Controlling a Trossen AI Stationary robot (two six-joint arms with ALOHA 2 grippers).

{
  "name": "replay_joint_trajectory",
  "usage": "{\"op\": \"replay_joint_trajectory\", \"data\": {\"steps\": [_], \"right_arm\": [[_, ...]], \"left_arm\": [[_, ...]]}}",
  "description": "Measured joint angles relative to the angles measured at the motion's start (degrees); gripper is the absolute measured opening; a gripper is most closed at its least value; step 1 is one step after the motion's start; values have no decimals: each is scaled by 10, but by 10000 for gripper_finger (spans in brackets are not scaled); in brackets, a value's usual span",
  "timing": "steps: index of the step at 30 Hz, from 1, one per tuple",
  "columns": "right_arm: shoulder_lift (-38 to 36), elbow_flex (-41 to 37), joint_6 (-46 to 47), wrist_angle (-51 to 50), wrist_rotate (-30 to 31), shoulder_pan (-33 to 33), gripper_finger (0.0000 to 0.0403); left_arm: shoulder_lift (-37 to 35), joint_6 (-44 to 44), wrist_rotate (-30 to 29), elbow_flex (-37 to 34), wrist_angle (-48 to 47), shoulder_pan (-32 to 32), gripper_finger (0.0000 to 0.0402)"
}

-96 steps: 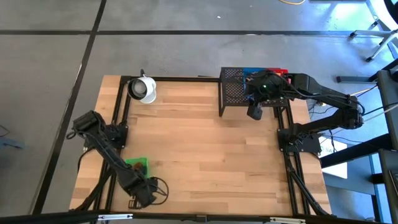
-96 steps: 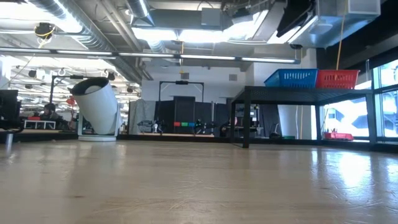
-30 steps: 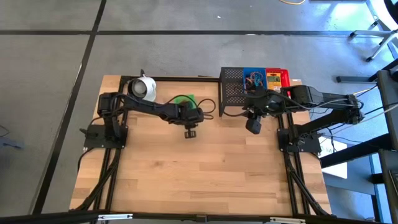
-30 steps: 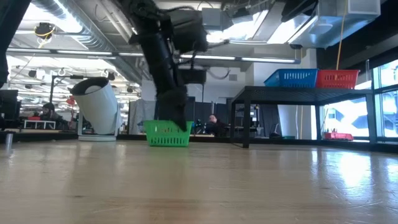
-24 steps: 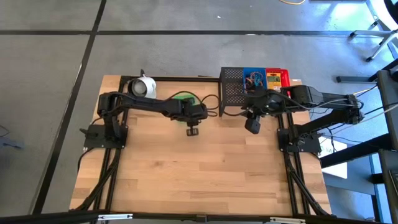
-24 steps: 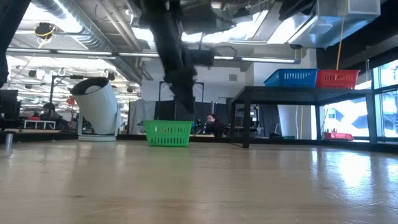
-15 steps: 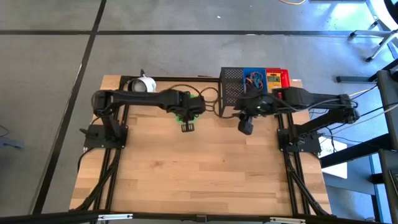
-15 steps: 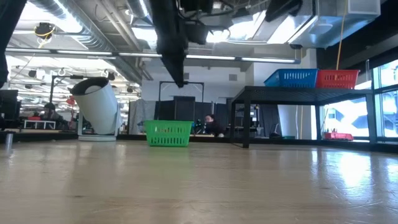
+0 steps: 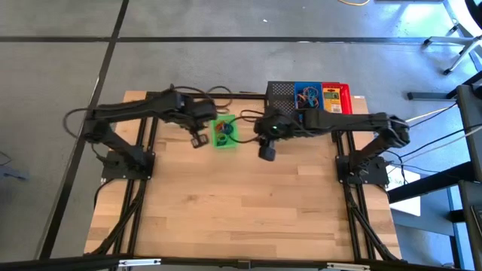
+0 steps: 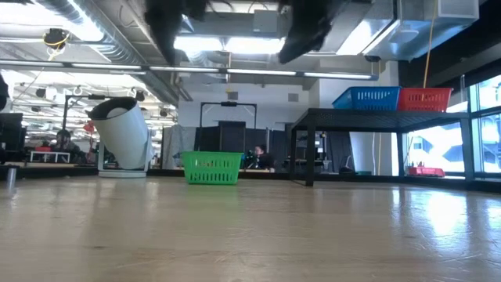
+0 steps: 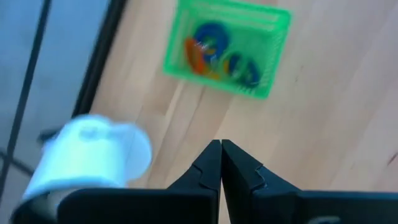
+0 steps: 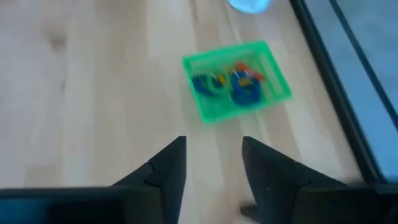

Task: Pick & Place Office Desk Supplies
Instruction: Put the green bin with spring keychains on the shelf

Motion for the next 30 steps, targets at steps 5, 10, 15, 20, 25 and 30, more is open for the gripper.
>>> {"op": "replay_joint_trajectory", "data": {"steps": [5, 10, 15, 20, 25, 30], "right_arm": [[45, 0, -50, 91, -63, -21, 195], [104, 0, -130, 158, -104, -43, 214], [171, 0, -151, 225, -138, -58, 211], [224, 0, -151, 259, -148, -66, 202], [265, 0, -152, 276, -148, -66, 198], [295, 0, -152, 288, -148, -66, 197]], "left_arm": [[-77, -123, -28, 0, -76, -13, 1], [-143, -249, -67, 0, -87, -31, 3], [-179, -306, -106, 0, -84, -52, 1], [-189, -309, -120, 0, -77, -62, 3], [-189, -290, -130, 0, -77, -61, 1], [-188, -268, -148, 0, -77, -61, 3]]}}
